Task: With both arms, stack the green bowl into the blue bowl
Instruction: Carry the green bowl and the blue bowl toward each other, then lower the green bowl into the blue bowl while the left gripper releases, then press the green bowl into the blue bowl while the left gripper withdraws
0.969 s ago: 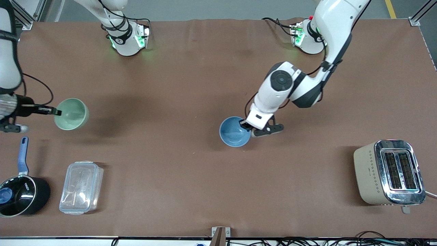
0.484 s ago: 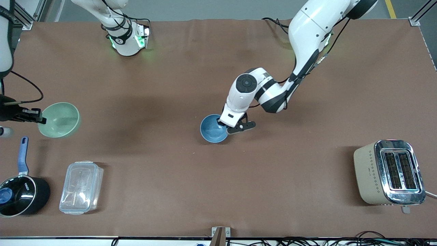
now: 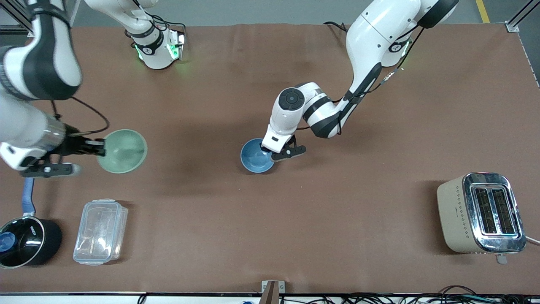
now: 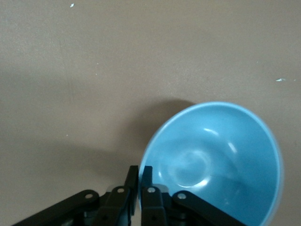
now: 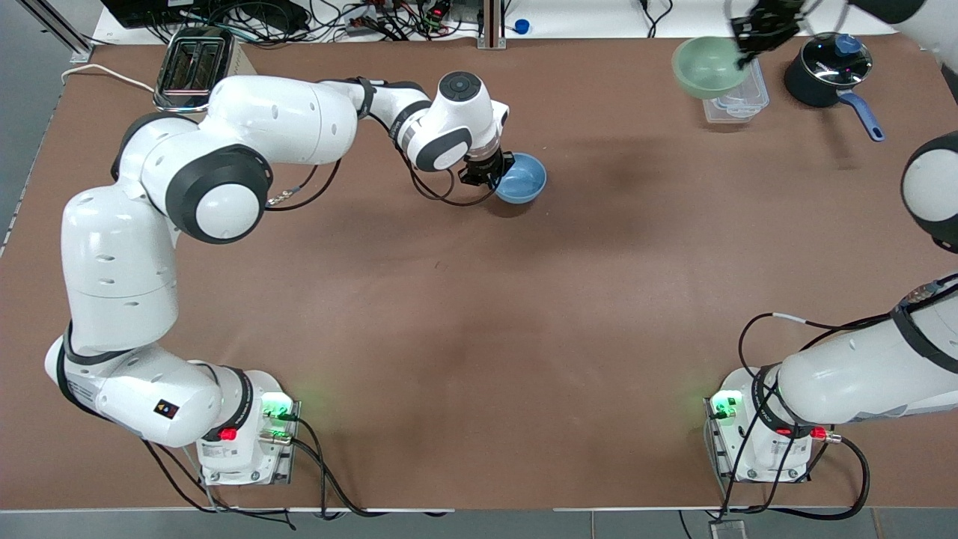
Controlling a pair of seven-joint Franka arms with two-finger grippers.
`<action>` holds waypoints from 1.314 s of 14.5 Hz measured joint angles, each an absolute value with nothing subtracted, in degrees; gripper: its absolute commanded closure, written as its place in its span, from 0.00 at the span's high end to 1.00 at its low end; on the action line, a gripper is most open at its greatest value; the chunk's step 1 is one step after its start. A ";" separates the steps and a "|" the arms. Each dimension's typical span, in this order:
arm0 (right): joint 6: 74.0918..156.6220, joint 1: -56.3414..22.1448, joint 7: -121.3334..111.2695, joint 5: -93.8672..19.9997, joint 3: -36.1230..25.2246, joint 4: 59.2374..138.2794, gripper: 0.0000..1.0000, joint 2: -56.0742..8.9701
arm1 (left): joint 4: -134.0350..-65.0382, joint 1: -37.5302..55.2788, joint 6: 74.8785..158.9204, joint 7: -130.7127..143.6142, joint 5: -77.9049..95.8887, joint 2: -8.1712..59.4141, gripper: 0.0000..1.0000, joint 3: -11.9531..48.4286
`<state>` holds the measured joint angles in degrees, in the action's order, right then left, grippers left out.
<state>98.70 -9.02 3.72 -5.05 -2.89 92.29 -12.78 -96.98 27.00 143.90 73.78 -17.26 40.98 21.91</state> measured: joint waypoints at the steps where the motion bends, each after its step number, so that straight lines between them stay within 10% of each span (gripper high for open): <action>1: 99.70 -11.39 6.74 -5.78 -2.86 92.36 0.00 -12.98 | -96.84 26.99 143.90 73.78 -17.32 40.98 1.00 21.76; 19: 125.24 -34.60 19.45 -16.51 -2.83 97.31 0.01 -29.56 | -79.63 1.32 101.07 31.55 -16.87 18.99 1.00 21.18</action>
<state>125.24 -34.60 19.45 -16.51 -2.83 97.31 -29.56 -79.63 1.32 101.07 31.55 -16.87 18.99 21.18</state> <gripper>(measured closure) 0.952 0.000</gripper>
